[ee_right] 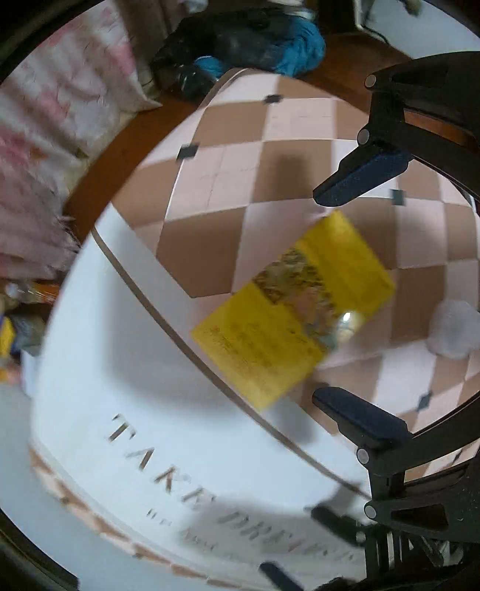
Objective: Collect trash
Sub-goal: 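Grasp the clear plastic lid with the left tool while the right tool grasps the yellow box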
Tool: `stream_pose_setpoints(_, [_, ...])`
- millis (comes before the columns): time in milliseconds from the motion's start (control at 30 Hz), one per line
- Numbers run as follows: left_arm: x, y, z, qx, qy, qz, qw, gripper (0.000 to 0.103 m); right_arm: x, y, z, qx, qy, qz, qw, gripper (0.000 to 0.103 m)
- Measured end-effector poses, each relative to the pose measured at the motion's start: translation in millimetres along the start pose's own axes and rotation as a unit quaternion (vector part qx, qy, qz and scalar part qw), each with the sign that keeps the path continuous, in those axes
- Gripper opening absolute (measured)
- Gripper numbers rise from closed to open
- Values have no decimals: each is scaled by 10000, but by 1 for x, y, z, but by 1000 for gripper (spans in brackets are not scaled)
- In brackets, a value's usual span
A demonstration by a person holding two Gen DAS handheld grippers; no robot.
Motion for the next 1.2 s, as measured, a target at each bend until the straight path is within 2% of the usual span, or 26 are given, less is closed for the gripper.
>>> stream_pose_setpoints(100, [3,-3,1,-12,-3,33,10000,95,-4,-6,5,-107,-80,-55,9999,96])
stream_pose_setpoints(167, [4,-2,1,7,-3,51,10000,95,-3,0,10,-271,-77,-88,9996,80])
stream_pose_setpoints(233, [2,-1,3,-11,-88,32,10000,95,-8,12,10,-256,-94,-441,9987,76])
stream_pose_setpoints(333, [-2,1,10,-63,-29,-20,10000,95,-32,42,12,-378,-142,-1352,9900,75])
stream_pose_setpoints(433, [-17,12,25,-180,204,-220,9994,95,-68,92,15,-586,-398,-2241,9720,74])
stream_pose_setpoints(533, [-46,29,41,-257,670,-508,9961,95,-89,141,6,-616,-668,-2788,9560,74])
stream_pose_setpoints(600, [-72,40,48,-278,953,-817,9917,95,-93,166,-2,-612,-892,-2958,9491,74])
stream_pose_setpoints(700, [-110,47,51,-231,1168,-1258,9849,95,-98,197,-11,-680,-1013,-3198,9396,74])
stream_pose_setpoints(800, [-138,42,45,-146,1221,-1543,9803,93,-104,211,-16,-789,-1111,-3441,9290,73])
stream_pose_setpoints(933, [-162,37,43,-188,1171,-1789,9767,93,-106,218,-23,-818,-1090,-3568,9242,72])
stream_pose_setpoints(967, [-164,34,42,-216,1176,-1800,9764,84,-108,220,-24,-807,-1046,-3584,9242,72])
stream_pose_setpoints(1000, [-165,30,42,-245,1173,-1792,9765,70,-109,219,-26,-805,-1023,-3590,9242,72])
stream_pose_setpoints(1033, [-166,28,41,-245,1170,-1793,9765,64,-110,221,-27,-806,-1017,-3603,9238,72])
stream_pose_setpoints(1100, [-167,25,39,-225,1192,-1796,9762,37,-111,222,-27,-811,-1023,-3623,9229,71])
stream_pose_setpoints(1200, [-162,24,39,-283,1151,-1722,9779,37,-112,221,-28,-833,-994,-3587,9244,71])
Point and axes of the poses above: each gripper's, at about its wrist camera, not at the fingertips, and z roughly against the way its jaws point, x to its left, y to its underside, the point moved 2 cm from there along -z, roughly the way its jaws point, and after that the axes turned 10 degrees about x, right-handed, at the moved point
